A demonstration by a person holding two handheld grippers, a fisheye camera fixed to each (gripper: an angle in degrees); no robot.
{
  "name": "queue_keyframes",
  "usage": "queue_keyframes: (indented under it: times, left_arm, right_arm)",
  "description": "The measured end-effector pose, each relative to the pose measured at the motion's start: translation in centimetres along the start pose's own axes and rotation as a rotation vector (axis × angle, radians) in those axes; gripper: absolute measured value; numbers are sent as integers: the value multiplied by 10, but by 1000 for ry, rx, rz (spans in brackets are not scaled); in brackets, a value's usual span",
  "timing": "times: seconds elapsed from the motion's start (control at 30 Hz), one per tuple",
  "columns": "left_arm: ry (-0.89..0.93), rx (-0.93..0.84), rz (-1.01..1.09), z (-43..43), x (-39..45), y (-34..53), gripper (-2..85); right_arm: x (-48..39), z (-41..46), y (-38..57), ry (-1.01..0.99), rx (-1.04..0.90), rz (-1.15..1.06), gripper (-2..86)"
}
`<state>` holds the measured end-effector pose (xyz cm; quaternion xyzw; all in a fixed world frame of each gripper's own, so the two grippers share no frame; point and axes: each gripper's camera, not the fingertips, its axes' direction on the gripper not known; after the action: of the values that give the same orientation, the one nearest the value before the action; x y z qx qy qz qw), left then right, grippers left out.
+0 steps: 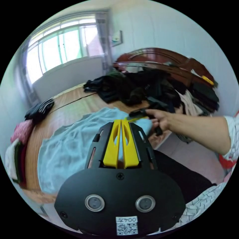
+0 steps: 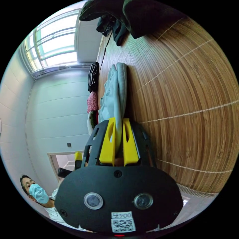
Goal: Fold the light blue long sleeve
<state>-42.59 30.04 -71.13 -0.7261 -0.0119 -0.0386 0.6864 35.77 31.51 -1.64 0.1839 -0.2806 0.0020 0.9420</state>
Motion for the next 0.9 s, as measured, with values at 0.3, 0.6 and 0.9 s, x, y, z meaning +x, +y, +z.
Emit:
queue_keyframes:
  times: [0.3, 0.6, 0.9]
  left_arm:
    - [74, -183, -748, 39, -220, 37, 1]
    - [-69, -71, -535, 10, -184, -104, 1]
    - [-9, -217, -735, 92, -246, -271, 1]
  right_arm:
    - [2, 13, 3, -81, 64, -15, 50]
    - [-35, 35, -3, 25, 28, -102, 47]
    - [-76, 66, -7, 105, -14, -153, 47]
